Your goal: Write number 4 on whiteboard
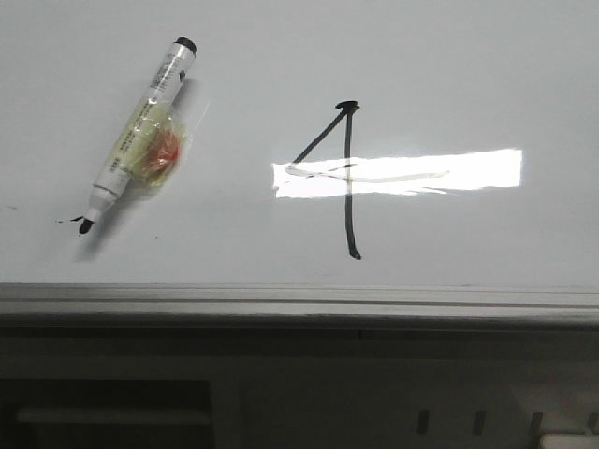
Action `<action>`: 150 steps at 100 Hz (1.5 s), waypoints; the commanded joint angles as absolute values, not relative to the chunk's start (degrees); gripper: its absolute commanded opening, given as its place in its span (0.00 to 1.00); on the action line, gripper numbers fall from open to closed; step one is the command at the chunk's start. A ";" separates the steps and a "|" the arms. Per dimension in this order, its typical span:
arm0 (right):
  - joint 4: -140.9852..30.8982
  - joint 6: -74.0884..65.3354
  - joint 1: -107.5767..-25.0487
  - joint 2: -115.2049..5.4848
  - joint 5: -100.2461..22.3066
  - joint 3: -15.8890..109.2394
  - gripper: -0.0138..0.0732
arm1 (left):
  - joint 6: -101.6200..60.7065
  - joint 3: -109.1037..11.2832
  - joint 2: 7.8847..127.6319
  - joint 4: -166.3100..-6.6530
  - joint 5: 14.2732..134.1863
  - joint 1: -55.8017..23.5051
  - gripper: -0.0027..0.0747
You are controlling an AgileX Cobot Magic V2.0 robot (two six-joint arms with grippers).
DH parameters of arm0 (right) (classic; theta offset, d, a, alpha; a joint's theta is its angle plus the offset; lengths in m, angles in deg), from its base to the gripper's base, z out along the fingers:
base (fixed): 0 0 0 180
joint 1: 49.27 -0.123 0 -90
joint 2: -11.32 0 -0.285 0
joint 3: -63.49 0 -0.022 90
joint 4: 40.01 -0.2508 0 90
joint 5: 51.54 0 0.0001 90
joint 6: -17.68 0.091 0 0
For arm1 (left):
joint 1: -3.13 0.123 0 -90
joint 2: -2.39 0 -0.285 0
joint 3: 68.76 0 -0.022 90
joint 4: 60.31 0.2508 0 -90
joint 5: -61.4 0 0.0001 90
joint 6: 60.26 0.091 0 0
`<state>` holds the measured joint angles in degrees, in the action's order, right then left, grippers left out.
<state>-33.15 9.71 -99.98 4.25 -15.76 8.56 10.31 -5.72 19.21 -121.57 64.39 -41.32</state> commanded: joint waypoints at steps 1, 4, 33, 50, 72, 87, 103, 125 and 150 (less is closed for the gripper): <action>-32.27 9.81 -99.65 4.56 -20.08 9.80 0.10 | 0.95 -5.78 16.77 -108.66 63.96 -35.88 0.01; -32.27 9.81 -99.65 4.56 -20.08 9.80 0.10 | -5.31 -5.25 15.83 -101.50 64.20 -33.67 0.01; -32.27 9.81 -99.65 4.56 -20.08 9.80 0.10 | -40.41 2.49 9.28 -72.47 66.53 -13.07 0.01; -32.27 9.81 -99.65 4.56 -20.08 9.80 0.10 | -56.66 7.19 8.65 -63.81 67.25 -7.16 0.01; -32.27 9.81 -99.65 4.56 -20.08 9.80 0.10 | -61.14 10.61 8.45 -64.37 73.44 -6.30 0.01; -32.27 9.81 -99.65 4.56 -20.08 9.80 0.10 | -61.25 10.61 8.45 -64.82 79.17 -6.30 0.01; -32.27 9.81 -99.65 4.56 -20.08 9.80 0.10 | -61.25 10.61 8.45 -66.04 79.28 -6.30 0.01; -32.27 9.81 -99.65 4.56 -20.08 9.80 0.10 | -61.25 10.61 8.45 -67.69 79.28 -6.30 0.01; -32.27 9.81 -99.65 4.56 -20.08 9.80 0.10 | -61.25 10.61 8.45 -67.69 79.28 -6.30 0.01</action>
<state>-33.15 9.81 -99.98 4.25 -15.76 8.56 -60.67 8.66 9.89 -66.65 81.40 -6.34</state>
